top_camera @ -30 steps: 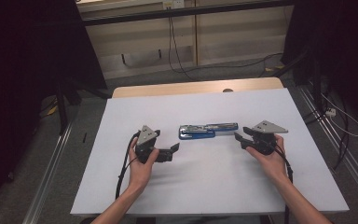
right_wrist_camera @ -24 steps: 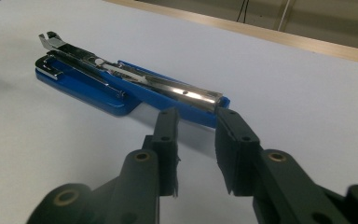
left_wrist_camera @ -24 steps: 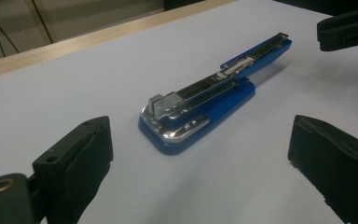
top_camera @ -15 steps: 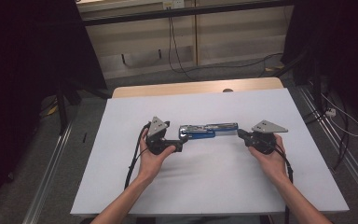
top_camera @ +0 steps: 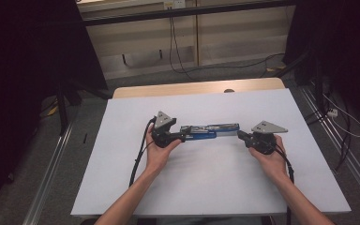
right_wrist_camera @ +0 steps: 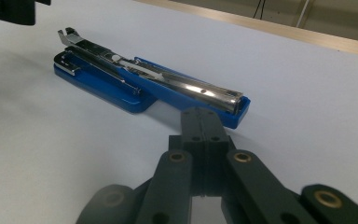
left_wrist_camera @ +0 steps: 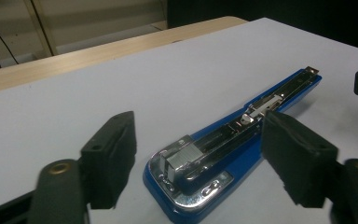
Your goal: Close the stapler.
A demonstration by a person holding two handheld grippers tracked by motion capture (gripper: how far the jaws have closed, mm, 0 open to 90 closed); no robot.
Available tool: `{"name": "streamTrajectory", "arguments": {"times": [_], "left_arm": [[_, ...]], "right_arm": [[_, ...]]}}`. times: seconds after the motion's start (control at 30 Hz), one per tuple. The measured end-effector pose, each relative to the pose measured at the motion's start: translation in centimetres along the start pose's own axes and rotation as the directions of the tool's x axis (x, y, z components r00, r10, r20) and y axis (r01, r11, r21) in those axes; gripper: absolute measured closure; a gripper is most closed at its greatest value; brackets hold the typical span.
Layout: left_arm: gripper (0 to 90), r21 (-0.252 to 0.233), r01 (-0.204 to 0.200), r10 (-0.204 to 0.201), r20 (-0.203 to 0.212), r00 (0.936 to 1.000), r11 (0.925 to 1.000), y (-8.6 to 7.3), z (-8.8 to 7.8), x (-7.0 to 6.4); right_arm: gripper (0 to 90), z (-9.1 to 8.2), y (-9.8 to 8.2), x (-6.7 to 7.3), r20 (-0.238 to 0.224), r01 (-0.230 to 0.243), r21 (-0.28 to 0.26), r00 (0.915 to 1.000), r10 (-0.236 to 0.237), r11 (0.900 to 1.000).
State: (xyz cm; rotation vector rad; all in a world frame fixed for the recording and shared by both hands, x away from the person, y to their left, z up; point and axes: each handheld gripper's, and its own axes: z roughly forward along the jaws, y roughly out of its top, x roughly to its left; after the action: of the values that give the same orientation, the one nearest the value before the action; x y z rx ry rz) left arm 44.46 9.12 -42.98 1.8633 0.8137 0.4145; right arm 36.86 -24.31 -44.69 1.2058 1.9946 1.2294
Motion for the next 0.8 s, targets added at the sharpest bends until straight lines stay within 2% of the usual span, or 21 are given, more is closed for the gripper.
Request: {"name": "streamTrajectory", "arguments": {"times": [0.13,0.2,0.27,0.4,0.53,0.67,0.8], "left_arm": [[39.9,0.017,-0.01,0.01,0.005,0.9999,0.9998,-0.08,-0.1,0.18],[49.3,0.04,-0.008,0.007,0.038,0.9992,0.9992,-0.29,-0.12,0.36],[55.7,0.051,-0.021,0.019,0.038,0.9991,0.9985,-0.41,-0.09,0.43],[70.2,0.052,-0.012,0.008,0.064,0.9979,0.9986,-0.47,-0.02,0.42],[73.2,0.087,-0.048,0.041,0.082,0.9958,0.995,-0.63,0.24,0.05],[82.3,0.104,-0.059,0.05,0.087,0.9949,0.9928,-0.62,0.3,0.0],[90.0,0.126,-0.052,0.042,0.08,0.9959,0.9907,-0.77,0.51,0.06]], "right_arm": [[90.0,0.09,-0.07,-0.01,-0.007,0.006,0.01,1.0,-0.006,1.0],[90.0,0.13,-0.08,0.0,-0.007,0.009,0.013,0.9999,-0.009,1.0],[90.0,0.12,-0.08,0.01,-0.007,0.011,0.015,0.9999,-0.011,1.0],[90.0,0.16,-0.19,-0.09,-0.021,0.009,0.018,0.9997,-0.009,1.0],[90.0,0.24,-0.26,-0.16,-0.019,0.009,0.026,0.9998,-0.009,1.0],[90.0,0.26,-0.26,-0.15,-0.018,0.009,0.027,0.9998,-0.008,1.0],[90.0,0.45,-0.3,-0.16,-0.016,0.011,0.034,0.9998,-0.01,0.999]]}}
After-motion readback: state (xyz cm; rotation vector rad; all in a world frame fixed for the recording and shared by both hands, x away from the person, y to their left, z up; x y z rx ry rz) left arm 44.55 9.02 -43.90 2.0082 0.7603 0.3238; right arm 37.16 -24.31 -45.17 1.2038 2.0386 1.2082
